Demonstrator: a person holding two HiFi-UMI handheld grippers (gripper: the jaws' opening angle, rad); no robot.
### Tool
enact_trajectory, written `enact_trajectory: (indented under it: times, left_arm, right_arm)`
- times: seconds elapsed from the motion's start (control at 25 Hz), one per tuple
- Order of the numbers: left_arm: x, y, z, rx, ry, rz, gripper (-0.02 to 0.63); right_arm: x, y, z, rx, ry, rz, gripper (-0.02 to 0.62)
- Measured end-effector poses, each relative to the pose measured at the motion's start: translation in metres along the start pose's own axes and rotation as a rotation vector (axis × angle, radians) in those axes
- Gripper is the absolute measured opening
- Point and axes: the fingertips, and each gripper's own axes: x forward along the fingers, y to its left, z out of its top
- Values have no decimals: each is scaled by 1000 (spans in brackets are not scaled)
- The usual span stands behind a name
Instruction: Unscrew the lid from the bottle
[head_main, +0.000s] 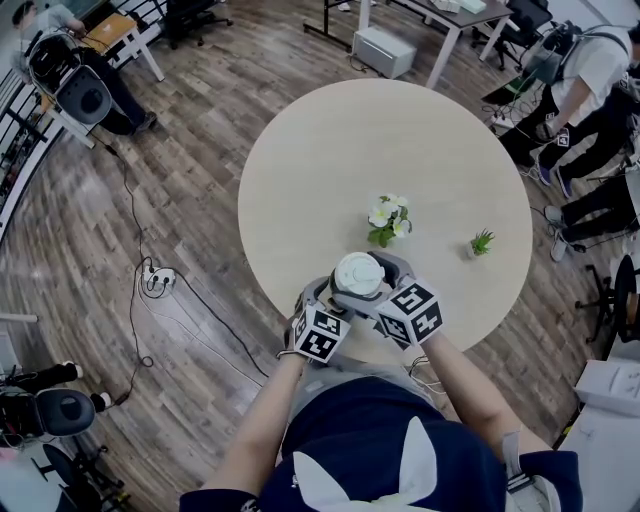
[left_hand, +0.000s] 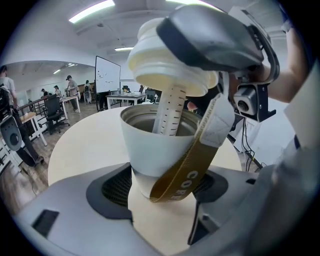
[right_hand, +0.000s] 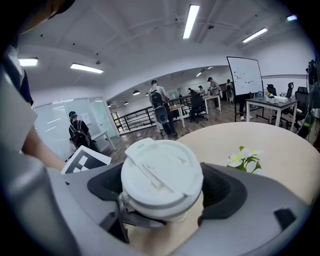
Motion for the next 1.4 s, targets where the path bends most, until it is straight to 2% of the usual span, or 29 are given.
enact_trajectory:
  times: [0.88, 1.4]
  left_arm:
    - [0, 0, 0, 2, 9, 0, 341]
    - [3, 4, 0, 5, 18, -5, 341]
  right_arm:
    - [-20, -2, 16, 84, -83, -27, 459]
    - [-31, -9, 23, 181, -137, -27, 459]
